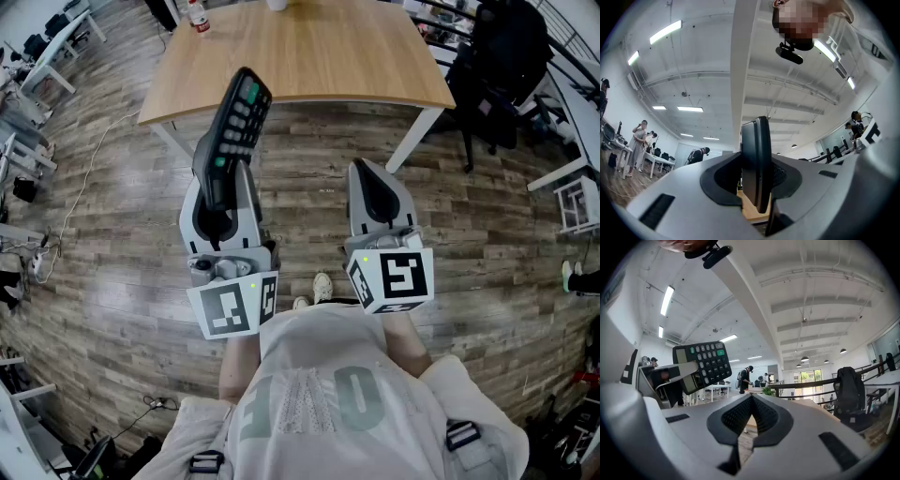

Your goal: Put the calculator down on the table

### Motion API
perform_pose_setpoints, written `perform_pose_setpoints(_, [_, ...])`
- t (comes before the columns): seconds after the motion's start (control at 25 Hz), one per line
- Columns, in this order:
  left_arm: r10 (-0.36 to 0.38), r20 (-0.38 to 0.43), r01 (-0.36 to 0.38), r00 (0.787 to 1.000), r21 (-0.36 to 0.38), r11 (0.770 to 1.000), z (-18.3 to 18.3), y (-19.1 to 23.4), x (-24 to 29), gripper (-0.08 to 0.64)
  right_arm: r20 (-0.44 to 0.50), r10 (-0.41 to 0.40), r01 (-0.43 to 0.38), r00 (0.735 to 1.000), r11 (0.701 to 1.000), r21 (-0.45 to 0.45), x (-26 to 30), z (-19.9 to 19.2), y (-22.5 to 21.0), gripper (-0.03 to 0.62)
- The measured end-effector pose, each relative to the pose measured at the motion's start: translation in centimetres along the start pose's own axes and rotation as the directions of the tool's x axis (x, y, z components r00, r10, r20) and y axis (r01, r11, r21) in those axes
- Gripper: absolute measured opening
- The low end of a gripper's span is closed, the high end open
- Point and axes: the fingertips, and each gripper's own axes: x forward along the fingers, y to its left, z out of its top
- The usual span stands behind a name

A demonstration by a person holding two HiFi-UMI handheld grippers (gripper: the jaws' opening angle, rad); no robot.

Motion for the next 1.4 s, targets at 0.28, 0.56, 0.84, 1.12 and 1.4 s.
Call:
perform_pose_setpoints(0.28, [0.002,0.011,-0.002,1.000,0.001,1.000,-0.1,-0.2,0.4,0.120,0.016,0.012,-0.012,1.000,1.000,-0.012,0.3,0.0,-0.4,0.018])
perform_pose_setpoints(0.56, [0.036,0.010,-0.036,0.999,-0.010,0.999,-0.3,0.0,0.8,0.120,0.041,0.008,-0.009,0.999,1.000,0.012,0.6,-0.2,-2.1,0.018])
perform_pose_setpoints(0.84, [0.046,0.025,-0.046,0.999,-0.012,0.999,-1.3,0.5,1.0,0.120,0.052,0.005,-0.005,0.999,1.000,0.006,1.2,-1.3,-3.0,0.018])
perform_pose_setpoints(1.12, [0.052,0.025,-0.051,0.998,-0.020,0.998,-2.4,-0.9,5.1,0.120,0.035,0.021,-0.022,0.999,1.000,0.018,4.4,-1.4,-6.3,0.018])
perform_pose_setpoints(1.4, [0.054,0.013,-0.054,0.998,-0.012,0.998,-3.4,-0.5,6.9,0.121,0.021,0.024,-0.024,0.999,0.999,0.028,6.0,-1.6,-7.0,0.018])
